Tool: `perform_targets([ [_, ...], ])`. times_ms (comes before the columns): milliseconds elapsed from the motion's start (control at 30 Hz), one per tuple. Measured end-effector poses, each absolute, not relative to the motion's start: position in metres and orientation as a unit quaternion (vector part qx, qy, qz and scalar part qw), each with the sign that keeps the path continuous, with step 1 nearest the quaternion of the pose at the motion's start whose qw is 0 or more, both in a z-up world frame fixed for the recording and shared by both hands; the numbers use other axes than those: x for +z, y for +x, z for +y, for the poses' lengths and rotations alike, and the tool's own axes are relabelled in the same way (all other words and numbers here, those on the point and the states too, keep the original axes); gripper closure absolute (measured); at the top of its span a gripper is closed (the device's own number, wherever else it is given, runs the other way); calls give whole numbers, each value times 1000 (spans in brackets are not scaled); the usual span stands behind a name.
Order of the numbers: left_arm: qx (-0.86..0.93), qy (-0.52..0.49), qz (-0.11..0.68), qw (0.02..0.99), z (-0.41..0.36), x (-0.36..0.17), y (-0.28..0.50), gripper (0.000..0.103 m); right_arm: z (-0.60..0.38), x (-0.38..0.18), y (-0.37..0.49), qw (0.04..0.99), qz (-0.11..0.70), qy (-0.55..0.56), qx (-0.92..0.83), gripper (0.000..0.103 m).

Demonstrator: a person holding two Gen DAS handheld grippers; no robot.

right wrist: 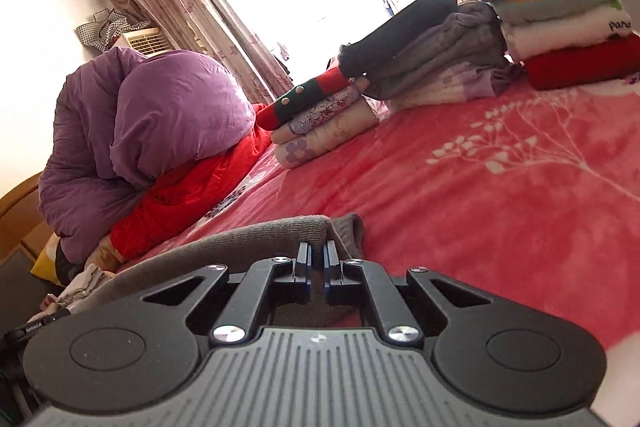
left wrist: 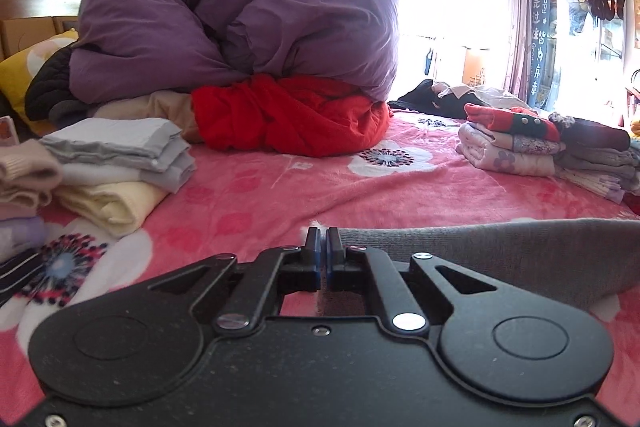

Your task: Fold clothes

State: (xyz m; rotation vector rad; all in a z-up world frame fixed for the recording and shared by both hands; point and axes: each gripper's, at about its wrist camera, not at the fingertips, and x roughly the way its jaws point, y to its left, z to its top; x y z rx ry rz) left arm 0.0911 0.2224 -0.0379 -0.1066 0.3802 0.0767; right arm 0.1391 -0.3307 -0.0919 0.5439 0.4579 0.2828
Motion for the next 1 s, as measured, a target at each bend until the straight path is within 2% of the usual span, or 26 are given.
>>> perform_targets([
  [100, 40, -45, 198, 978, 218, -37, 74, 102, -337, -99, 123, 918, 239, 290, 125, 100],
  [300, 41, -4, 225, 974, 206, -37, 52, 102, -359, -120, 98, 876, 275, 385, 98, 100],
  [433, 15, -72, 215, 974, 212, -29, 36, 102, -375, -139, 89, 830, 282, 471, 98, 96],
  [500, 8, -134, 210, 969, 221, -25, 30, 94, -376, -141, 90, 821, 276, 488, 105, 94],
  [533, 5, -178, 208, 962, 229, -24, 28, 88, -374, -142, 91, 818, 273, 494, 111, 89],
  [600, 3, -263, 211, 941, 243, -25, 24, 54, -370, -145, 94, 802, 270, 516, 128, 61],
  [633, 9, -294, 218, 930, 246, -25, 23, 53, -368, -147, 96, 794, 269, 528, 136, 41],
  [667, 15, -325, 231, 917, 250, -28, 22, 53, -367, -147, 99, 786, 268, 538, 142, 35],
  [833, 42, -451, 287, 844, 262, -57, 21, 50, -363, -155, 112, 752, 263, 583, 156, 30],
  [1000, 32, -569, 282, 772, 271, -85, 20, 45, -359, -161, 125, 727, 255, 616, 167, 28],
])
